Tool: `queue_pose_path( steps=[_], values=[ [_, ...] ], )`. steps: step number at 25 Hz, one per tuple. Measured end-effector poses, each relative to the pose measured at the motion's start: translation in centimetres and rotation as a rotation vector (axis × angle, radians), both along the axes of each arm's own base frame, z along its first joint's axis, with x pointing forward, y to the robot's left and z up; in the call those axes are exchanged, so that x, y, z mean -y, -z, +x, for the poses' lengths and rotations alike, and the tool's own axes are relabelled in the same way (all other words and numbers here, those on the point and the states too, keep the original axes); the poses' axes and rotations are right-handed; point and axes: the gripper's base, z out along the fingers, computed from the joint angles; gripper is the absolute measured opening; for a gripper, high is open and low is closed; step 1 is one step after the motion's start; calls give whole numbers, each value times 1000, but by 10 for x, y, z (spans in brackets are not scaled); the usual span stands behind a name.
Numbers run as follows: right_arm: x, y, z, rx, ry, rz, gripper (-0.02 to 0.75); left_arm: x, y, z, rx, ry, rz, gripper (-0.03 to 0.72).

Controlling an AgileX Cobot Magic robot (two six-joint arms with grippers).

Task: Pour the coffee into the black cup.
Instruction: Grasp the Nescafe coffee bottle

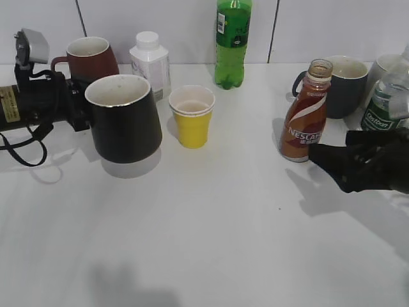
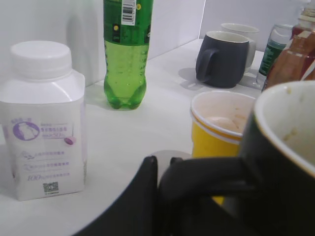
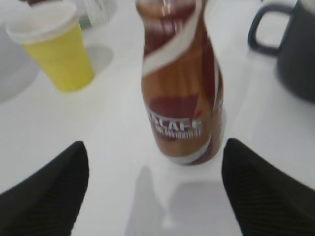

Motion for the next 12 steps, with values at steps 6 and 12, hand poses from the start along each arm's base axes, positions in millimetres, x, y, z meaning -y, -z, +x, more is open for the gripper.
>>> queue_pose_path(
  steps=[6,12],
  values=[
    [-2,13,24,-1,-12,-38,673,0,0,0,0,0,0,39],
    [-4,29,52,1,-18,-47,673,0,0,0,0,0,0,39]
  ],
)
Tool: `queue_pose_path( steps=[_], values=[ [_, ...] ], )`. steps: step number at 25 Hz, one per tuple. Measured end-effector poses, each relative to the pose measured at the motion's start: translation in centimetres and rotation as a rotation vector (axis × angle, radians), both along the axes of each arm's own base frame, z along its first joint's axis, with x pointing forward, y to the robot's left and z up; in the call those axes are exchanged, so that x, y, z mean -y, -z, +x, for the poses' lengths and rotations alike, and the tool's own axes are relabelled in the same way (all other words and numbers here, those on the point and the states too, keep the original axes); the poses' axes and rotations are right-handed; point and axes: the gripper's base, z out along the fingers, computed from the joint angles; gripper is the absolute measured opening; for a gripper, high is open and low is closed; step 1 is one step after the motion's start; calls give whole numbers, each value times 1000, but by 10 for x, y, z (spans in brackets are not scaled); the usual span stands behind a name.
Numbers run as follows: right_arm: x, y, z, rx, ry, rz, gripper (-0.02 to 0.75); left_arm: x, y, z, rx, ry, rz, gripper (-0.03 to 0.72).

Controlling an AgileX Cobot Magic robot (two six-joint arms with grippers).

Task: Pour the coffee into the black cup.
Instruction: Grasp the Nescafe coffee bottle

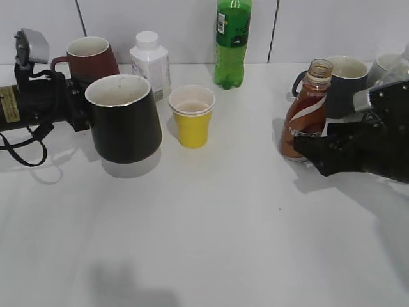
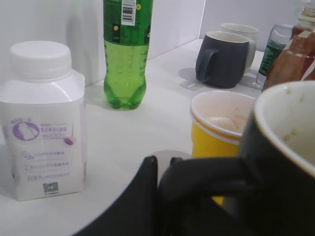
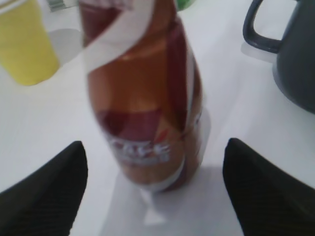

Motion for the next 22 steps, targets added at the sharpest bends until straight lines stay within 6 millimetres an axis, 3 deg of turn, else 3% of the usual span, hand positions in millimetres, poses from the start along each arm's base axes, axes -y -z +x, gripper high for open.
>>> queue_pose_path(
  steps=[7,16,22],
  values=[
    [-8,18,33,29,-44,51,668,0,0,0,0,0,0,39],
    [-10,19,36,53,-68,81,554,0,0,0,0,0,0,39],
    [-10,19,36,55,-69,82,554,0,0,0,0,0,0,39]
  ],
)
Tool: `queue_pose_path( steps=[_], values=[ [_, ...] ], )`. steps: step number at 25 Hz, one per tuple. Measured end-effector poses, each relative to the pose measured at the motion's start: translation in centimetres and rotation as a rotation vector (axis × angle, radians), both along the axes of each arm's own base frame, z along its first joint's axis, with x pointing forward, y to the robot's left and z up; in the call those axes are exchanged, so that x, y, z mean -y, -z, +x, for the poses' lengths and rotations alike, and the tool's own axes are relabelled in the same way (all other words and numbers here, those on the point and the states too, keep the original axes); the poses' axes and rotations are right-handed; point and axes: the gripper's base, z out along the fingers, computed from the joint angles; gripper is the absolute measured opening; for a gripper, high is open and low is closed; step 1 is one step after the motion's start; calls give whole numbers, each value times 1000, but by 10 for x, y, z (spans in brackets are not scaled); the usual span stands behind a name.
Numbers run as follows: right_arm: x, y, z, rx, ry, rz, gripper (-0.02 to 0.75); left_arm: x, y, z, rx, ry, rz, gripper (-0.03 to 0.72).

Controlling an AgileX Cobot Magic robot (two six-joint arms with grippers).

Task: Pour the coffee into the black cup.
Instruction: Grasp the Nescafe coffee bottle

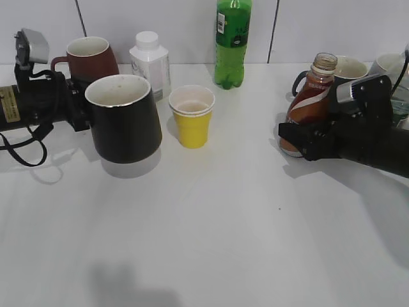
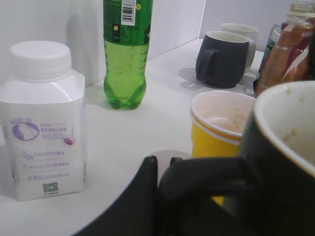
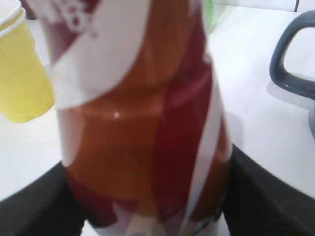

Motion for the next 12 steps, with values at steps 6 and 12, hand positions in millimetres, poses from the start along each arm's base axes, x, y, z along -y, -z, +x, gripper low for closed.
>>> queue_pose_path(
  steps=[6,12],
  values=[
    [1,-1,1,3,13,10,552,4,0,-1,0,10,0,39],
    [-4,-36,-5,129,-60,-2,550,28,0,-8,0,78,-6,39]
  ],
)
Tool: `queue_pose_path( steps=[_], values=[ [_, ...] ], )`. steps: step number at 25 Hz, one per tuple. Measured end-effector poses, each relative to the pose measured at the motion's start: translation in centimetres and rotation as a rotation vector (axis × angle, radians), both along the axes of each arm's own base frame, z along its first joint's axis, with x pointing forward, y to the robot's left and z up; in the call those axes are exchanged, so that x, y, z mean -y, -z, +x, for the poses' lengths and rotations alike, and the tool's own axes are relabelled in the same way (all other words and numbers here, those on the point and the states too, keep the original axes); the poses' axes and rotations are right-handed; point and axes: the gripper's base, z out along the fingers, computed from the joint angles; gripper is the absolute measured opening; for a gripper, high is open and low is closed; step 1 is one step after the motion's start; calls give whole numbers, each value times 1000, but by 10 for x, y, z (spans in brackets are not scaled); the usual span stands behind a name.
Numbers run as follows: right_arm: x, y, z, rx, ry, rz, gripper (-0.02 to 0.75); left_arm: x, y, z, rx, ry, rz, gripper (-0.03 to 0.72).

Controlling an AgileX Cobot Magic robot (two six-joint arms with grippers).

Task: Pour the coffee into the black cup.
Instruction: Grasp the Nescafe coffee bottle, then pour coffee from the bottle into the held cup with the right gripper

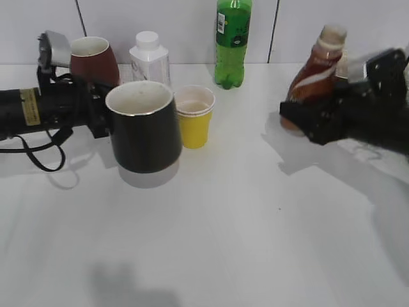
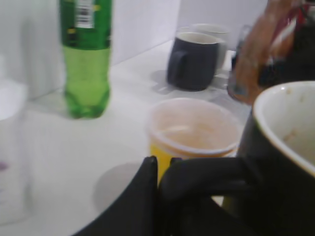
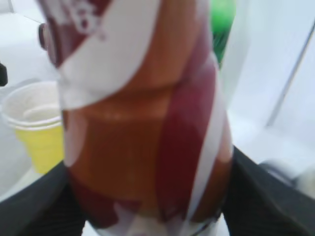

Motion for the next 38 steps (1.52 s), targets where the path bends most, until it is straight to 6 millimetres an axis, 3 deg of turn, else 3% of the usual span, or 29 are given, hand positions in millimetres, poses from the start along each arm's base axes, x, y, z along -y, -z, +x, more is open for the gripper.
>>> queue_pose_path(
  steps=[6,13,21,38],
  values=[
    [1,-56,-14,175,-8,-102,549,35,-8,-5,29,80,-23,39],
    [-9,-85,-31,345,-36,-330,549,86,-27,-12,110,200,-31,39],
    [-8,-101,-36,542,-79,-532,547,127,-35,-24,140,258,-8,38],
    [-10,-100,-37,884,-205,-918,547,156,-34,-38,102,231,1,38]
  ],
)
